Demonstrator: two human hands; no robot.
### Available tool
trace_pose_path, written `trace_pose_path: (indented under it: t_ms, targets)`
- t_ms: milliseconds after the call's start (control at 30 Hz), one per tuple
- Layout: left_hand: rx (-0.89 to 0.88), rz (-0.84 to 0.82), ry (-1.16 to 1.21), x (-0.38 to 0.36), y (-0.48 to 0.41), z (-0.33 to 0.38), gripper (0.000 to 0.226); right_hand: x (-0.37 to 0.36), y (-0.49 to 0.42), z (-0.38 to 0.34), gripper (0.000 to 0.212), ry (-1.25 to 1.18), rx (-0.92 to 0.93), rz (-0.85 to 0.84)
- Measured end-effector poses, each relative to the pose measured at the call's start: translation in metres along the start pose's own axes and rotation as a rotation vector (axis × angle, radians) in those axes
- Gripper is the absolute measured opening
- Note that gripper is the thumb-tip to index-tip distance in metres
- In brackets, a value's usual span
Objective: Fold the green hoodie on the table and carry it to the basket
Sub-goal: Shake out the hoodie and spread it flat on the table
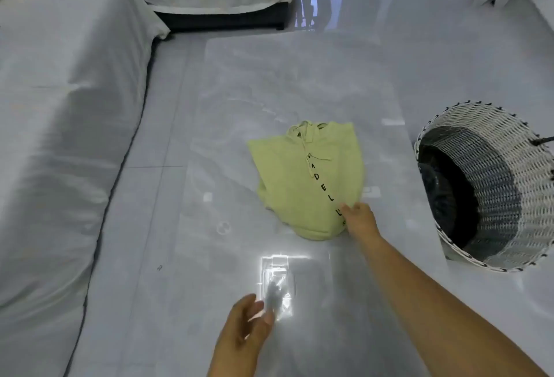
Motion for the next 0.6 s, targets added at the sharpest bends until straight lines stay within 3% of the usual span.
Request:
trace_pose_path:
  t_ms: [200,367,500,600]
  targets:
    - [0.112,-0.046,0.037,-0.014,-0.038,-0.023,0.021,-0.023,-0.023,0.019,0.05,-0.296,-0.139,0.04]
    - [0.084,-0.065,0.065,-0.033,-0.07,0.007,0.01,-0.038,-0.009,-0.007,0.044,-0.305,-0.068,-0.13]
    - [0.085,-0.008,0.083,-0.049,-0.106,0.029,0.022,-0.036,0.044,-0.003,0.037,-0.365,-0.046,-0.221]
    - [0.172,-0.008,0.173,-0.069,-0.126,0.022,0.05,-0.028,0.089,0.035,0.029,-0.425,-0.119,-0.228]
Point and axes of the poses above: each hand's wrist, its own y-axis away from the middle knuckle, its own x-axis out of the back of the hand, z = x × y, the point moved 10 cm from there along -y, towards the middle knuckle, and after that the axes turned 5 degrees about x, right-handed, at the moved point
